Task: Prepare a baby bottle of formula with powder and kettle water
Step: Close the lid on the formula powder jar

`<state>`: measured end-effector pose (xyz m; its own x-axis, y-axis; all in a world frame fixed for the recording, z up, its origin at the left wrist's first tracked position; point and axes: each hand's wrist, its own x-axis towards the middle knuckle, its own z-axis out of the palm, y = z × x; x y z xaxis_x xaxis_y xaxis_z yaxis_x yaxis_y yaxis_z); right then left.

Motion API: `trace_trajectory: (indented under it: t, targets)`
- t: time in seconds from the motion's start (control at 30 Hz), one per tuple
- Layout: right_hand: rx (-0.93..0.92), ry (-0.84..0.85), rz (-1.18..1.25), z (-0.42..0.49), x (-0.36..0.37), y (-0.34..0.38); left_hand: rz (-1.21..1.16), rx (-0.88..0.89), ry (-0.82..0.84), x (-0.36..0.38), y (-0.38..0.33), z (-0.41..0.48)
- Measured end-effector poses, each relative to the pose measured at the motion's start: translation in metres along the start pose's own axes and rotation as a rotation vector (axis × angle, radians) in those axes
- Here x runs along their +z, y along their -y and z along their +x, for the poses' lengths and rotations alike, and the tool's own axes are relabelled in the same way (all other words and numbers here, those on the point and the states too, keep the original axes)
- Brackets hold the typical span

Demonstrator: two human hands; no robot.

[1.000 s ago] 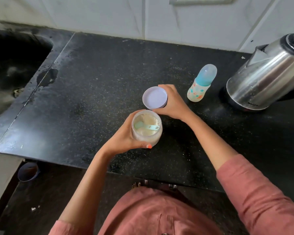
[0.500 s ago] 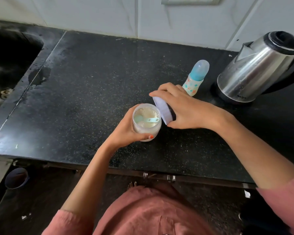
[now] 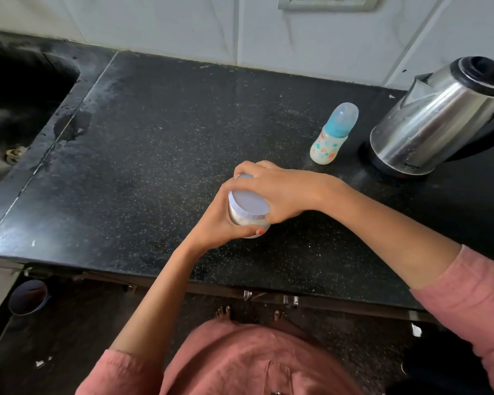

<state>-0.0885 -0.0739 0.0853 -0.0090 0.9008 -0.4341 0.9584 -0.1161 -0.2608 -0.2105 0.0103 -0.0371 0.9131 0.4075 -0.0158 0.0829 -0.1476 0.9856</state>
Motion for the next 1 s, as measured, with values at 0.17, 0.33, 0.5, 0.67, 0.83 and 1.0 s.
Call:
trace_trajectory:
  t: [0.17, 0.33, 0.5, 0.67, 0.83, 1.0]
  targets:
    - [0.0, -0.016, -0.091, 0.002, 0.0, 0.003, -0.006, 0.01, -0.015, 0.001, 0.0, 0.0]
    - [0.045, -0.051, -0.187, 0.006, 0.002, 0.01, -0.012, 0.015, -0.019, 0.002, 0.001, 0.0]
    - [0.173, -0.143, -0.262, 0.006, 0.004, 0.019, -0.03, 0.022, -0.027, 0.004, -0.004, -0.001]
    - [0.26, -0.246, -0.292, 0.014, 0.014, 0.026, 0.001, -0.002, -0.022, 0.001, -0.004, 0.0]
    - [0.123, -0.157, -0.228, 0.007, 0.008, 0.016, 0.046, -0.003, -0.05, 0.001, -0.003, 0.0]
    - [-0.044, -0.032, -0.135, 0.006, 0.002, 0.001, 0.069, 0.002, -0.057, 0.0, 0.0, 0.001]
